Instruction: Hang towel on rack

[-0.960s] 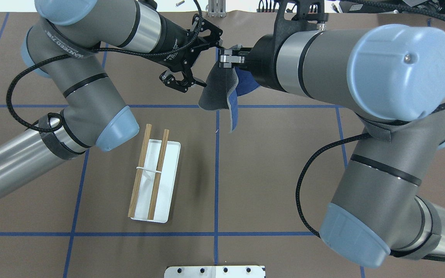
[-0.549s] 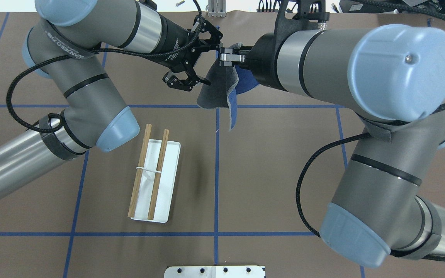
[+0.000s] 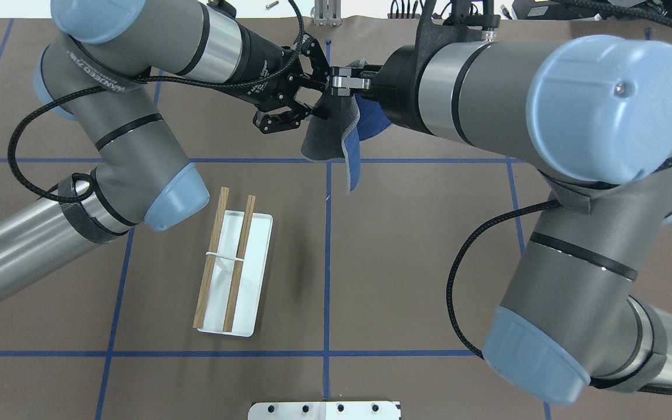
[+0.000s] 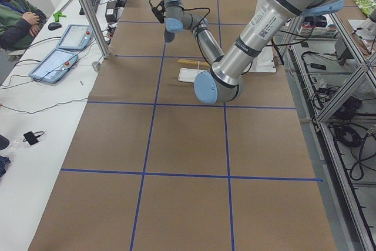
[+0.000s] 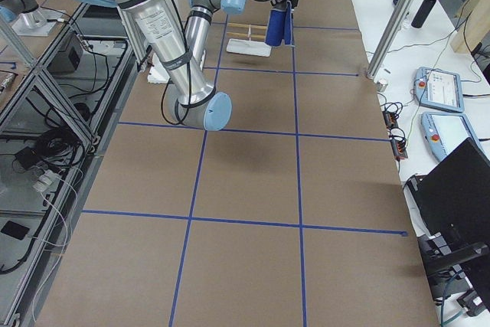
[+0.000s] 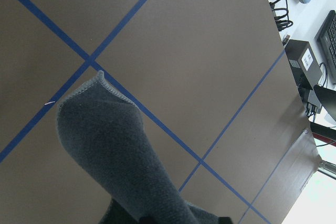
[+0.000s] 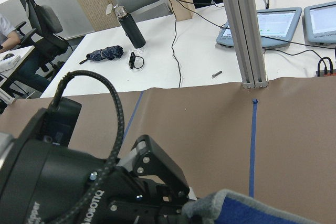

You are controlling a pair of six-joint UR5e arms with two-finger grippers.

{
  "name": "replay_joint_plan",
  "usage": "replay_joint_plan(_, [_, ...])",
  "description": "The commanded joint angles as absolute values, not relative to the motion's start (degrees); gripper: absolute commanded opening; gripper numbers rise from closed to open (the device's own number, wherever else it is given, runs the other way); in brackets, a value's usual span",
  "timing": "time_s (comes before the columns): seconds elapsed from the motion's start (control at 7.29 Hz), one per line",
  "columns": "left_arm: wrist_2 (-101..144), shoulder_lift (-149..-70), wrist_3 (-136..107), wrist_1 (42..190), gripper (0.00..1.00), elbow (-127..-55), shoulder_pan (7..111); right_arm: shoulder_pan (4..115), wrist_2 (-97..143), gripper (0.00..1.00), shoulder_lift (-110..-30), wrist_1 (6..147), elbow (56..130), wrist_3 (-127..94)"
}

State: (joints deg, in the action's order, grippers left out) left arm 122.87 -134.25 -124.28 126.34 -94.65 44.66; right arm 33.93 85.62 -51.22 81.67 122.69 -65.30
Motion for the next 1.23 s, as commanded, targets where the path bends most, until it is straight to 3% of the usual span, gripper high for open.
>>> replay_joint_plan(0.0, [122.9,-134.0,-124.1,127.9,0.0,-94.7,44.7,33.8,85.6,0.0,-51.4,81.7,122.7,-65.3])
replay_joint_plan(0.27, [122.9,-134.0,-123.8,127.9,0.0,-94.7,44.8,33.8,86.0,0.0,-51.7,81.7,123.2,-65.4])
replay_joint_plan(0.41, [122.9,-133.9,-123.8,127.9,0.0,-94.7,45.3,33.3,86.1,0.98,-52.0,81.7,123.1,-65.4])
replay_joint_plan(0.69, [122.9,-133.1,-123.4,127.6,0.0,-94.9,47.2,34.3,89.7,1.0,-53.3,82.7,123.9,-66.8])
replay_joint_plan(1.1, [123.7,-127.5,-121.3,127.2,0.0,-100.0,49.4,45.7,109.1,1.0,-59.6,86.9,122.9,-60.3])
